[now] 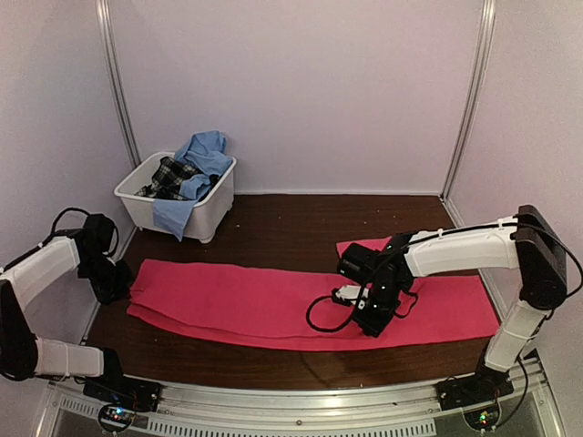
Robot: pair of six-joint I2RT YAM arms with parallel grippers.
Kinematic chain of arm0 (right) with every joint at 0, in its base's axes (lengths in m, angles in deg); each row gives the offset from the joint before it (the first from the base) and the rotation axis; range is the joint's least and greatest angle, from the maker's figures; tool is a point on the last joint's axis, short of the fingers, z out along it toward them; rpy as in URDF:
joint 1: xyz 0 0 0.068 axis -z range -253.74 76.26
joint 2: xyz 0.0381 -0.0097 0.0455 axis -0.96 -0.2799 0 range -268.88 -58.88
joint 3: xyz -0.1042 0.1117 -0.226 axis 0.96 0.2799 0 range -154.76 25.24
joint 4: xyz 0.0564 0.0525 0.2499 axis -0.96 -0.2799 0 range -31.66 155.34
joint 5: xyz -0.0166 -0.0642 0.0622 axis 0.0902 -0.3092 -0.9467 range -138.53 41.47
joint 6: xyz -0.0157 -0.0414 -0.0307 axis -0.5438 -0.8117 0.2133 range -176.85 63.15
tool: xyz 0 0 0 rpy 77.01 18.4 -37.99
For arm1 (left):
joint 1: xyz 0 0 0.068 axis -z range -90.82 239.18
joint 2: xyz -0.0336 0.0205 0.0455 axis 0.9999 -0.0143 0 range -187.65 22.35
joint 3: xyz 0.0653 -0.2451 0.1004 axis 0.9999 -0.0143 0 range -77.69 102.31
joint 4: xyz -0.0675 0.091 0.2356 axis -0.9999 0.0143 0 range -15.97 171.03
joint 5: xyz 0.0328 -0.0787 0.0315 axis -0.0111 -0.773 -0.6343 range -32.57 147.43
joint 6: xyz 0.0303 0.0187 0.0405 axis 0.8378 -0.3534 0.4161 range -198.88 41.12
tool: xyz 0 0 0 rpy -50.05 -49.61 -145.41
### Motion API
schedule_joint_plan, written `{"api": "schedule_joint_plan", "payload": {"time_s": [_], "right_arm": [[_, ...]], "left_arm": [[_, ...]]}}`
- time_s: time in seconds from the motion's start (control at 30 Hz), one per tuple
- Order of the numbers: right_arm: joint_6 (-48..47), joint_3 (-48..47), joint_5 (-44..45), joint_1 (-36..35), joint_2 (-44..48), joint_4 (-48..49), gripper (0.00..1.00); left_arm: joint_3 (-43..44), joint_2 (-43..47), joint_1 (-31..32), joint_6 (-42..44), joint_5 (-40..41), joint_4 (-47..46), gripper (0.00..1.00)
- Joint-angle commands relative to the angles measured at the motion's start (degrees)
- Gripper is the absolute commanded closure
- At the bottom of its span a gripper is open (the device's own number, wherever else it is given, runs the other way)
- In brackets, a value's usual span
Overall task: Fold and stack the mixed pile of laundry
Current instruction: Fold the flattened trousers at the center of the board.
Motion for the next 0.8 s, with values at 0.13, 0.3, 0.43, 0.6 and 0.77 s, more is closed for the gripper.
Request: {"api": "schedule_joint_plan", "payload": {"time_s": [0.13, 0.3, 0.43, 0.6, 0.77], "right_arm": [[0.6, -2.0, 2.9, -1.0, -9.0, 0.7, 1.0], [-0.3, -5.3, 3.1, -1.1, -13.5, 3.0, 1.0], [-1.7, -9.1, 4.3, -1.4, -17.4, 3.3, 1.0], [-3.4, -14.9, 5.9, -1.7, -19.9, 2.7, 1.0], [-4.4, -17.8, 6.6, -2.8, -18.4, 2.7, 0.99]], "left_arm": [[6.4, -0.9, 4.1, 10.5, -2.1, -8.1, 0.35], [4.8, -7.0, 12.9, 8.4, -8.2, -19.2, 0.31], [0.8, -15.2, 14.9, 3.5, -11.1, -26.4, 0.48], [-4.4, -16.0, 10.5, -0.4, -7.9, -26.8, 0.58], [-9.3, -9.5, -1.7, 1.2, -6.6, -23.9, 0.66]]}}
